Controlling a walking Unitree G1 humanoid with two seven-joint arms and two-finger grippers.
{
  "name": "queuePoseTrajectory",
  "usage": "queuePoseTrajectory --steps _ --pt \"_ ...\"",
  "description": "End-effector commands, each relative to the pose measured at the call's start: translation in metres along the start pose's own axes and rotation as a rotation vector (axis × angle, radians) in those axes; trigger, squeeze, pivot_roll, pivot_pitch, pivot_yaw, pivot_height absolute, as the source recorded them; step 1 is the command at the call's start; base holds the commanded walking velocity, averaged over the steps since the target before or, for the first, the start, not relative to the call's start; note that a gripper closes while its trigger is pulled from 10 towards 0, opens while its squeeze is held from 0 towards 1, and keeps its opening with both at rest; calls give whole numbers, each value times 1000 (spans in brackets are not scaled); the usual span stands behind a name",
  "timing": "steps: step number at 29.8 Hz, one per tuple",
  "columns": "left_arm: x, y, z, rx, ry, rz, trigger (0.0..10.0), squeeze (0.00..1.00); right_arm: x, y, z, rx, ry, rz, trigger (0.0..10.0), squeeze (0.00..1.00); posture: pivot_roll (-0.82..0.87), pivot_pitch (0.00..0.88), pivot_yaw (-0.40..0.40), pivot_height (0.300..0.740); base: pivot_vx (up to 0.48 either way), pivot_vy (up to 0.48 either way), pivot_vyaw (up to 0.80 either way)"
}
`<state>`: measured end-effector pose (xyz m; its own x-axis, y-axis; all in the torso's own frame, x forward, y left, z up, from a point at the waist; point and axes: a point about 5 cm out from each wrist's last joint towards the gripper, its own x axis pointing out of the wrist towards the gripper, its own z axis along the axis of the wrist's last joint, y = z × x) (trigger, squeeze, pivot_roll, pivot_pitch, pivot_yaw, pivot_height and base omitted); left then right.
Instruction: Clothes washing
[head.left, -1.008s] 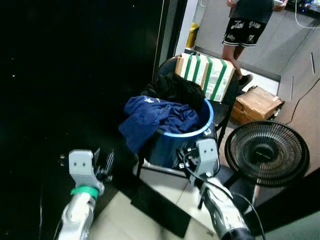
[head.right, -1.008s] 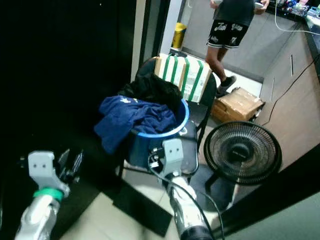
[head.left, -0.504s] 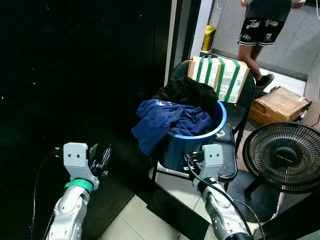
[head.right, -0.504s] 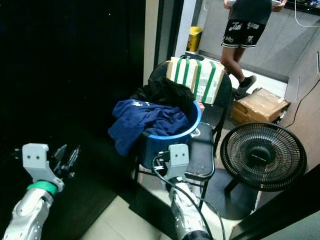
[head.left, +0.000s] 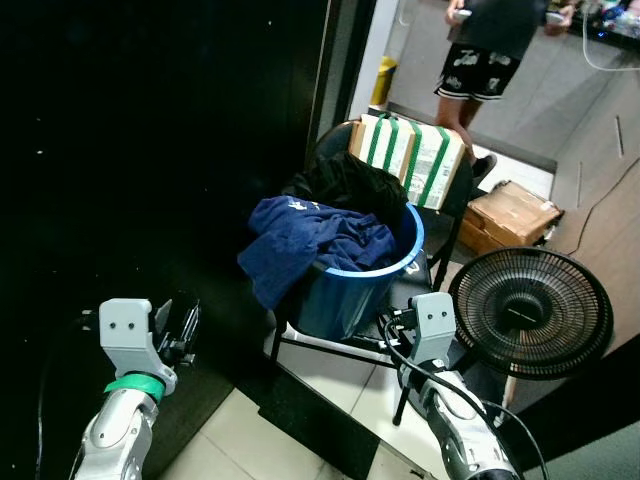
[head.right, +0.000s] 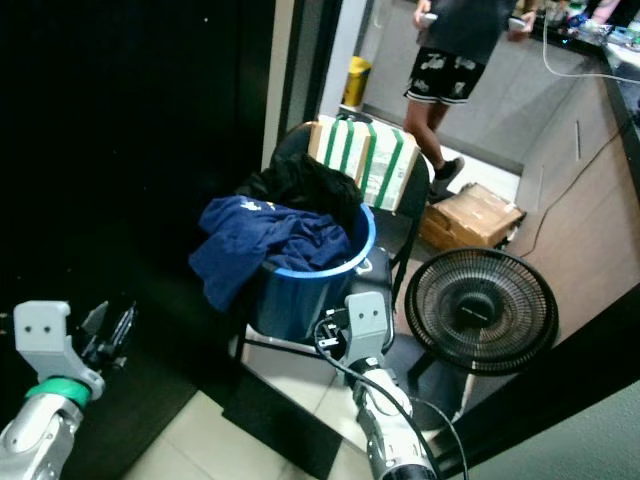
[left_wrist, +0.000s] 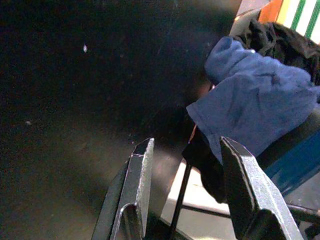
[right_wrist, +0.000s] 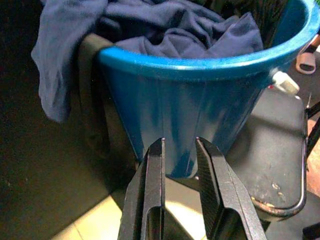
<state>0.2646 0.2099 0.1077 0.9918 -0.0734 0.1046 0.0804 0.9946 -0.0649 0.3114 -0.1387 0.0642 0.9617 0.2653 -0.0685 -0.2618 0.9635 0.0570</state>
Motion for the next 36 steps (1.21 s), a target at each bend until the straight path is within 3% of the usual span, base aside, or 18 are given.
queuePoseTrajectory --steps 1,4,7,12,26,36 --pt "-1 -11 -3 -10 17 -30 10000 0 -5 -3 -8 2 31 -14 10000 0 101 52 -85 740 0 0 0" --pt "0 -16 -6 -11 28 -47 10000 0 -5 -4 -7 1 19 -31 10000 0 100 51 -75 740 0 0 0" --pt "4 -29 -7 -17 47 -103 10000 0 -9 -10 -6 27 -10 -103 10000 0 102 39 -6 740 0 0 0" --pt "11 -21 -5 -59 57 -73 10000 0 -16 -11 -10 67 -27 -170 10000 0 82 29 43 740 0 0 0" --pt "25 -31 0 -17 45 -91 10000 0 -9 -9 -5 54 -22 -140 10000 0 87 38 -6 740 0 0 0" --pt "30 -35 11 -63 -29 -74 10000 0 3 -2 12 52 -66 -88 10000 0 78 35 -32 740 231 0 0"
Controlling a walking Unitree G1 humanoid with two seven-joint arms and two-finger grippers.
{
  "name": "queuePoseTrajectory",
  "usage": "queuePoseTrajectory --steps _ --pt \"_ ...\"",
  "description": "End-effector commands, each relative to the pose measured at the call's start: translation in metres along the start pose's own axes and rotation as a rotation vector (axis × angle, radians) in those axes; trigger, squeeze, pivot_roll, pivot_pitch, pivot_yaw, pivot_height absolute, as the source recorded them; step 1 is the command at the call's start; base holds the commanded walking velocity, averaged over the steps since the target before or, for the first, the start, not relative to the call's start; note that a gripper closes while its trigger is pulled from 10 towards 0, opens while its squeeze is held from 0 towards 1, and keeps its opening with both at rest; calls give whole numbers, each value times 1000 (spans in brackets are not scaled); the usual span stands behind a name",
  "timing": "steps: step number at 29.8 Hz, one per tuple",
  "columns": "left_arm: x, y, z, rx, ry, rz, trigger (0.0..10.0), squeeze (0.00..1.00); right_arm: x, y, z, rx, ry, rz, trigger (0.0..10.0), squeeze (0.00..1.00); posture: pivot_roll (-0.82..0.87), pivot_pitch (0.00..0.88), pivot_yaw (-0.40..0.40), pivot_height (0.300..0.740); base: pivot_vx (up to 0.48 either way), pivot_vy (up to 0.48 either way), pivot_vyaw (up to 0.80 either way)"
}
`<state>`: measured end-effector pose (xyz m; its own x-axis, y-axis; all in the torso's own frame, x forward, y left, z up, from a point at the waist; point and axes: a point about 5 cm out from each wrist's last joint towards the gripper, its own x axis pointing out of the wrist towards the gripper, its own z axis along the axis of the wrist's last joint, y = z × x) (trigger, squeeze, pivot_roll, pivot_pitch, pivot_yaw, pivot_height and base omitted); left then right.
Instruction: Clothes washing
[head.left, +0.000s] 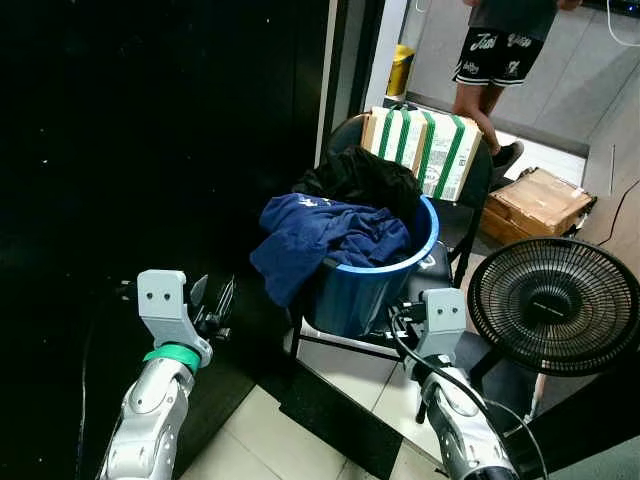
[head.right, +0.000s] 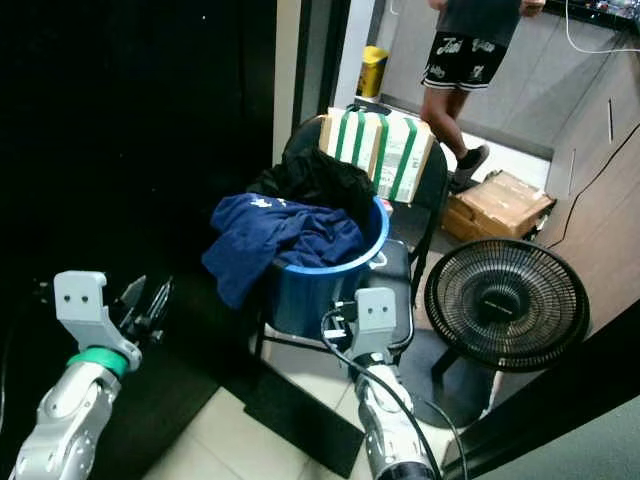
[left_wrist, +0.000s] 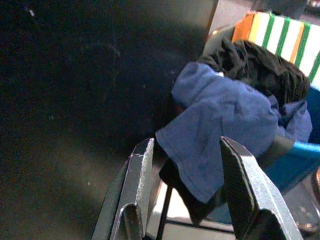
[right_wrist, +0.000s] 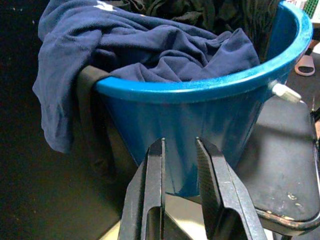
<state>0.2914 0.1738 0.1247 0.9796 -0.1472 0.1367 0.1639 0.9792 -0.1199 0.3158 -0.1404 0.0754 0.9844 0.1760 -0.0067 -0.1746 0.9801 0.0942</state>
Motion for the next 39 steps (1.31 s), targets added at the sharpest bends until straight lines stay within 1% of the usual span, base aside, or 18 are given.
queuePoseTrajectory --steps 1,13,26,32,39 --pt "-1 -2 0 -6 -12 6 10000 0 0 1 2 8 -1 14 10000 0 72 32 -45 740 405 0 0" --pt "-3 -4 -4 -13 -11 12 10000 0 -1 1 2 -6 6 38 10000 0 68 28 -60 740 407 0 0" --pt "-5 -1 -4 -12 -8 24 10000 0 -1 5 0 -4 19 56 10000 0 76 25 -66 740 399 0 0" --pt "-5 1 -8 -17 17 52 10000 0 0 5 0 -6 25 64 10000 0 74 25 -73 740 0 0 0" --pt "-5 1 -7 0 6 53 10000 0 0 4 0 -9 28 70 10000 0 74 23 -76 740 0 0 0"
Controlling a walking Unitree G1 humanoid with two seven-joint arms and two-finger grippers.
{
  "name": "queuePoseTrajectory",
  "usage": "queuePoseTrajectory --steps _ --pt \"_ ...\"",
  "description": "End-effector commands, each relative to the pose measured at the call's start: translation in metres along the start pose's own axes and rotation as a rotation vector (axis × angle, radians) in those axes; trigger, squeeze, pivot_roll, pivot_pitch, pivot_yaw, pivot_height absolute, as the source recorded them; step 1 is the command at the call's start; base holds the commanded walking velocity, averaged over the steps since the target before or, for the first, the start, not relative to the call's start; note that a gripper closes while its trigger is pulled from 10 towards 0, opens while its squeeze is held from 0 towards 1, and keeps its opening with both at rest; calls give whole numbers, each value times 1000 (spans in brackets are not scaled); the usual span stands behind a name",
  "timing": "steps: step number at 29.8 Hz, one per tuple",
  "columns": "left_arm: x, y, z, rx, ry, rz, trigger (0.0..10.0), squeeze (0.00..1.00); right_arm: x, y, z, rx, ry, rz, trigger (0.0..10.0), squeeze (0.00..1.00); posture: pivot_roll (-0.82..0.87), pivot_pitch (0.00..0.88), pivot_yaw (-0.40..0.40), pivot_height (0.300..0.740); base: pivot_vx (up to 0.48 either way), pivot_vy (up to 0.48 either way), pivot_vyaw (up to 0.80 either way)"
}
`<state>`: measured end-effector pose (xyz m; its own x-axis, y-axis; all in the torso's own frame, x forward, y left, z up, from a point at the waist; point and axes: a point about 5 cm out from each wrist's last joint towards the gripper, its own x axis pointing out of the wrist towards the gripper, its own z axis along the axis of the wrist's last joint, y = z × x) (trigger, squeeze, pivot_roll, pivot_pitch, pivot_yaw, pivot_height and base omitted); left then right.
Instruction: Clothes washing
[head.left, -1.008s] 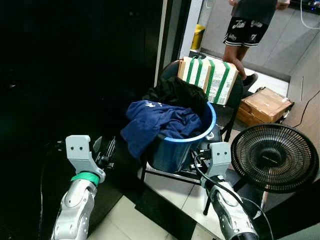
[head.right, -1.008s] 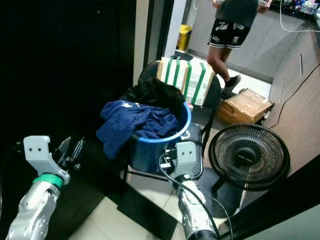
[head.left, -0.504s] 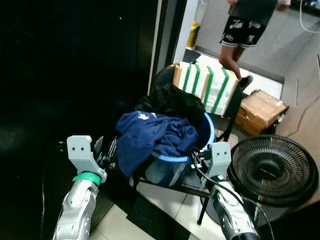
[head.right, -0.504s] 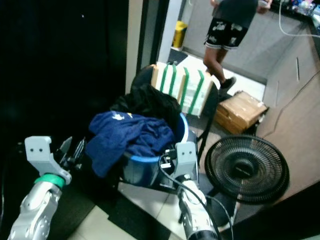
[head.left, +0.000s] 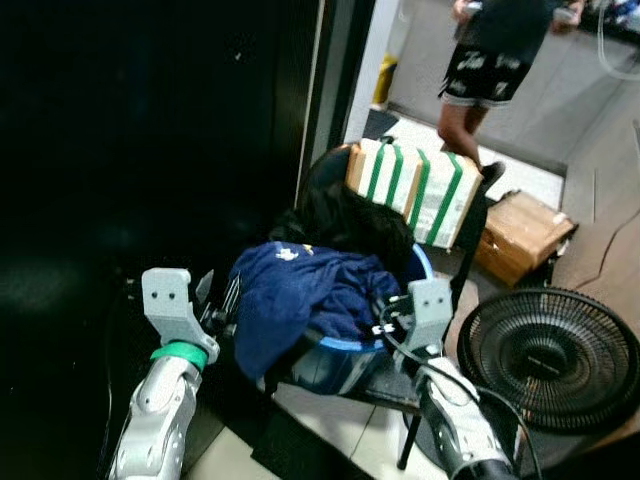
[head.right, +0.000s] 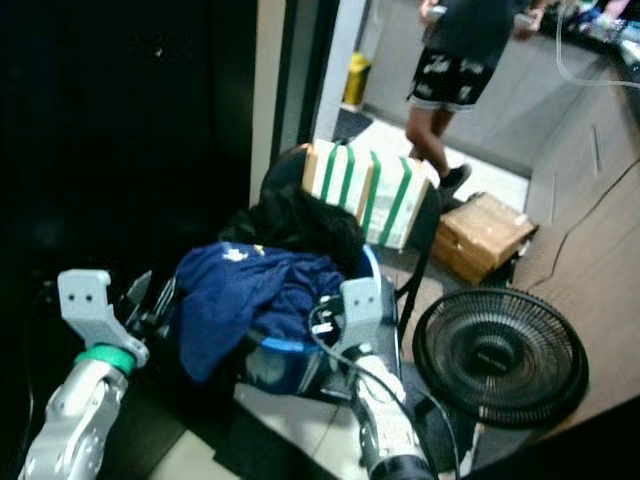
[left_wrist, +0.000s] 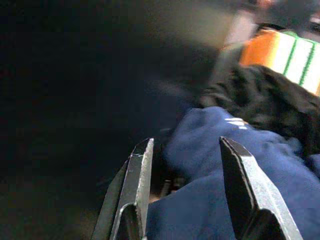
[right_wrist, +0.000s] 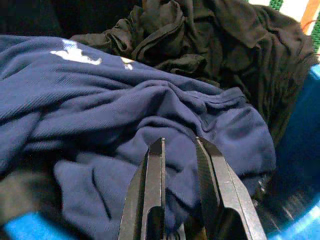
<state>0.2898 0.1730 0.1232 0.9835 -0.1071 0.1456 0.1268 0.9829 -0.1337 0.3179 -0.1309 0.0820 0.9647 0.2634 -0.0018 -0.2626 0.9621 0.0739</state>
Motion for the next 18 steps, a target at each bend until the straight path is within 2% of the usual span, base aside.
queuePoseTrajectory --steps 1,13,14,17,18 --pt "-4 2 -6 9 20 14 10000 0 -4 -5 -6 13 25 -19 10000 0 74 23 -76 740 0 0 0" --pt "-2 5 -4 3 24 27 10000 0 4 3 -1 62 16 35 10000 0 72 37 -68 740 0 0 0" --pt "-2 6 -3 1 26 28 10000 0 8 7 2 76 4 64 10000 1000 72 37 -68 740 0 0 0" --pt "-2 8 -3 2 27 29 10000 0 13 12 7 86 -4 95 10000 1000 72 41 -64 740 0 0 0" --pt "-2 11 -2 5 29 32 10000 0 21 17 12 96 -10 125 10000 1000 72 49 -61 740 0 0 0"
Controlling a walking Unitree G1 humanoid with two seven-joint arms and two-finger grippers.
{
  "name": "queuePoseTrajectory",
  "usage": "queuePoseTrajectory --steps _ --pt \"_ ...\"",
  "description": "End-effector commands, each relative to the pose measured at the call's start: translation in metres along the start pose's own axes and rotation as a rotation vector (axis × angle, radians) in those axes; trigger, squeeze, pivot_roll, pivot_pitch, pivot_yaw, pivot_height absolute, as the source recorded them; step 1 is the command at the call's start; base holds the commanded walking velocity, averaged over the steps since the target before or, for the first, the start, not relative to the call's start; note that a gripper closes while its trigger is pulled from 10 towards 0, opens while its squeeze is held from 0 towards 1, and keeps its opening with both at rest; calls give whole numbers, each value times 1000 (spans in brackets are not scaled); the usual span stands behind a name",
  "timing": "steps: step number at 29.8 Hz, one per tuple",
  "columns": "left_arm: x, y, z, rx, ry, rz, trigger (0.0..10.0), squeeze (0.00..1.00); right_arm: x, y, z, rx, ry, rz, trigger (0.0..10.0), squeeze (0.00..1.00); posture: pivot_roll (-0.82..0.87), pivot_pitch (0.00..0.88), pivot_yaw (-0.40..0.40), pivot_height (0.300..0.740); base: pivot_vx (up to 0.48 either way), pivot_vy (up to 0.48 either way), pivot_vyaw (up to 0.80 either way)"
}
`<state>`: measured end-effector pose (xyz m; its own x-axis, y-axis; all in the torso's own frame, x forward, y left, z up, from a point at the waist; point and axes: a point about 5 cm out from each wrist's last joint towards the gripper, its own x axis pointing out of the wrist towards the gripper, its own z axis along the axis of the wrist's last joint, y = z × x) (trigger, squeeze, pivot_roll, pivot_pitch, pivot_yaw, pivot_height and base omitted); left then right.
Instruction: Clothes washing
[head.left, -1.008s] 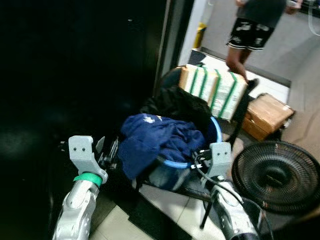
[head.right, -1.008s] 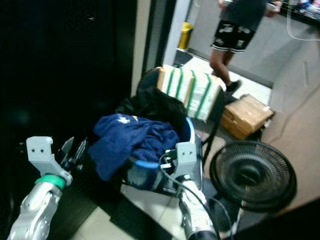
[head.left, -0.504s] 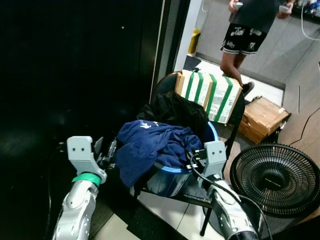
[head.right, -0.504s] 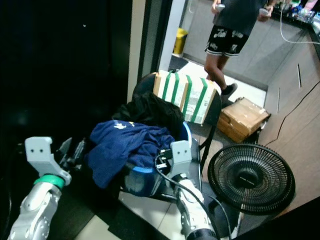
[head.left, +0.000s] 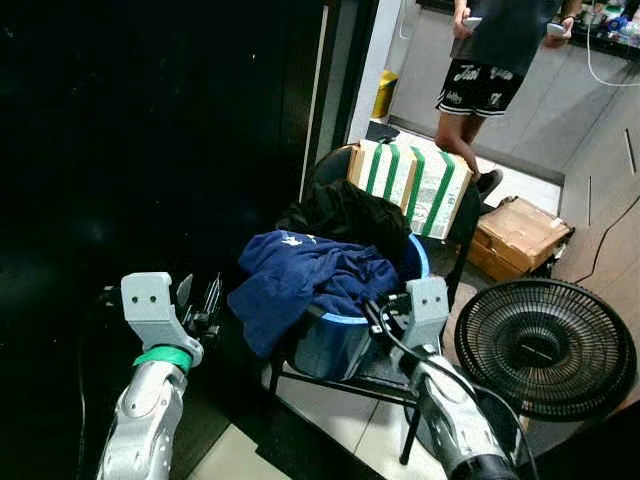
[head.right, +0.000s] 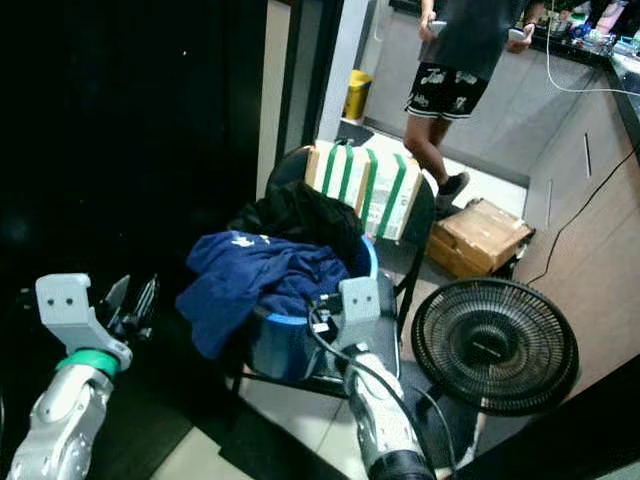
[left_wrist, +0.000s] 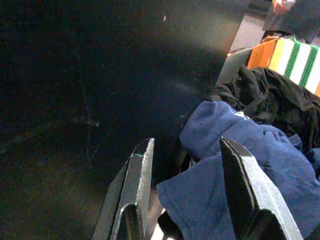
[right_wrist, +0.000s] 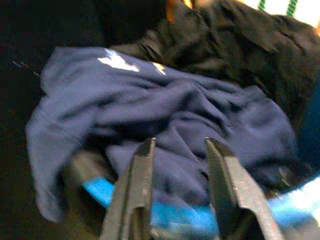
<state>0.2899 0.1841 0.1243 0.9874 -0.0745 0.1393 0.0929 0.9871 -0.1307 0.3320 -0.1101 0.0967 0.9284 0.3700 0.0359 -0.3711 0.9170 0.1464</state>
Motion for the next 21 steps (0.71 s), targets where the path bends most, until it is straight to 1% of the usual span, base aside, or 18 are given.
queuePoseTrajectory --steps 1,3,4,5,7,8,9,10,11,13,14,15,16,18,19,21 --pt "-1 2 -3 0 27 0 10000 0 10 4 4 37 9 29 10000 1000 72 58 -59 740 0 0 0" --pt "-1 2 -3 0 27 0 10000 0 10 4 4 37 9 29 10000 1000 72 58 -59 740 0 0 0" --pt "-1 4 -2 2 27 2 10000 0 19 8 10 45 10 48 10000 1000 73 68 -56 740 0 0 0" --pt "-1 4 -2 2 27 2 10000 0 19 8 10 45 10 48 10000 1000 73 68 -56 740 0 0 0" --pt "-4 8 2 9 33 -7 10000 0 40 19 23 78 27 89 10000 1000 79 107 -45 740 0 0 0" --pt "-4 8 2 9 33 -7 10000 0 40 19 23 78 27 89 10000 1000 79 107 -45 740 0 0 0" --pt "-5 8 2 12 36 -12 10000 0 45 23 26 89 40 102 10000 1000 79 107 -45 740 0 0 0" --pt "-8 8 4 3 46 -35 10000 0 52 27 28 92 87 103 10000 1000 83 120 -38 740 0 0 0" --pt "-8 8 4 3 46 -35 10000 0 52 27 28 92 87 103 10000 1000 83 120 -38 740 0 0 0" --pt "-15 6 7 -14 68 -97 10000 0 63 34 32 71 175 93 10000 1000 100 171 -14 740 0 0 0" --pt "-15 6 7 -14 68 -97 10000 0 63 34 32 71 175 93 10000 1000 100 171 -14 740 0 0 0" --pt "-19 5 9 -25 85 -137 10000 0 68 39 36 74 205 94 10000 1000 100 171 -14 740 0 0 0" --pt "-19 5 9 -25 85 -137 10000 0 68 39 36 74 205 94 10000 1000 100 171 -14 740 0 0 0" --pt "-29 1 10 -33 130 -227 10000 0 77 51 44 91 247 116 10000 1000 106 183 -7 740 0 0 0" --pt "-29 1 10 -33 130 -227 10000 0 77 51 44 91 247 116 10000 1000 106 183 -7 740 0 0 0" --pt "-38 -1 10 -16 169 -311 10000 0 79 62 43 50 297 166 10000 1000 114 209 3 740 0 0 0"
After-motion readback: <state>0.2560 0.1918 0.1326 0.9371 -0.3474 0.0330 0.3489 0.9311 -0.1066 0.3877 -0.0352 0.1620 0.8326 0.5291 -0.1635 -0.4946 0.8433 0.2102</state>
